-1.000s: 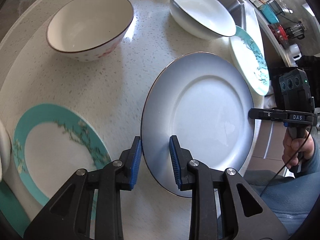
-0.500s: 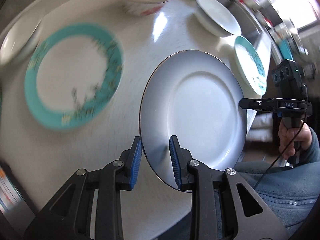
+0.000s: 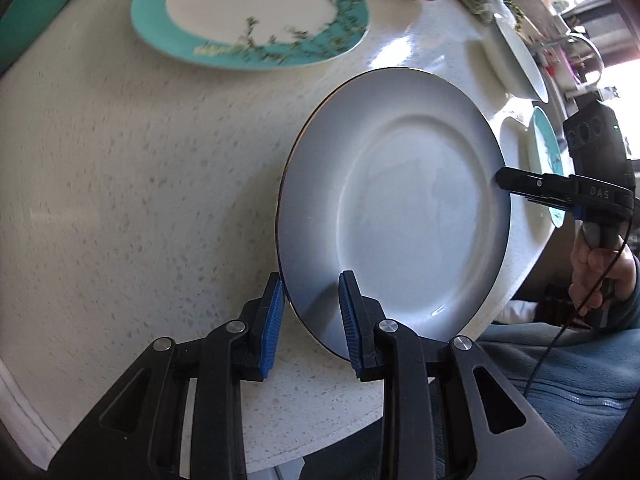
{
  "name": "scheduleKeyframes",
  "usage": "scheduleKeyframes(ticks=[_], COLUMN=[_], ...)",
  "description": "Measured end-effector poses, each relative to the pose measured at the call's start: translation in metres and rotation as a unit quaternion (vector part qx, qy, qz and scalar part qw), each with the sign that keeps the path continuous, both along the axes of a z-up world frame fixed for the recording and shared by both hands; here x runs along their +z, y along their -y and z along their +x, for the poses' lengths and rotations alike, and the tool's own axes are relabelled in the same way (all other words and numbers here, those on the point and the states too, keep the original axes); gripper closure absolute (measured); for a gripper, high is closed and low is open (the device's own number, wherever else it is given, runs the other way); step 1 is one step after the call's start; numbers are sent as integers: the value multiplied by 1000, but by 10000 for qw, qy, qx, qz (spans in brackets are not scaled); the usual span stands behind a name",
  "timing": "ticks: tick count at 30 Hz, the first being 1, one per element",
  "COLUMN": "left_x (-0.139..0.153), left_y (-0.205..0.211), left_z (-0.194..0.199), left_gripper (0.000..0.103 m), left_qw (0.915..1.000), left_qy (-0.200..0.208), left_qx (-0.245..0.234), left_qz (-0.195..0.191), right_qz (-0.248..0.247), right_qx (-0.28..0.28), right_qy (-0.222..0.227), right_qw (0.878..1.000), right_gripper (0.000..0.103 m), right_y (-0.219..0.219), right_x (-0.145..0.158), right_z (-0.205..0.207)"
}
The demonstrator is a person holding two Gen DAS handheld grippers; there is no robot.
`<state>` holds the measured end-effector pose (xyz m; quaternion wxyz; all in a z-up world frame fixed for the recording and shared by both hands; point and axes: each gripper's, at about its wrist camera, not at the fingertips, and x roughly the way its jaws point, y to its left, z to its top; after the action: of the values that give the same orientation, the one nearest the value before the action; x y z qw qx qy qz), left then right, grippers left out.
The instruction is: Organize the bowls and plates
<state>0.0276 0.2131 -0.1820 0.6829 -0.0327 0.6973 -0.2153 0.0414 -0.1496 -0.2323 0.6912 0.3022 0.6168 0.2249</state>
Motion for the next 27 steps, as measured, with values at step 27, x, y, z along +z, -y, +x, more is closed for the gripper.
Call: scheduleKeyframes(ticks=[27], left_x=[-11], left_y=[22], left_z=[12], left_gripper=[68], left_qw=[9981], left_qy=[403], left_qx=[326], left_qz=[320], right_qz=[-1448], right_qx=[1003], right_qy=[922], right_qw=[9800], right_gripper=[74], right_y=[-32], right_x=[9], right_z=[-9])
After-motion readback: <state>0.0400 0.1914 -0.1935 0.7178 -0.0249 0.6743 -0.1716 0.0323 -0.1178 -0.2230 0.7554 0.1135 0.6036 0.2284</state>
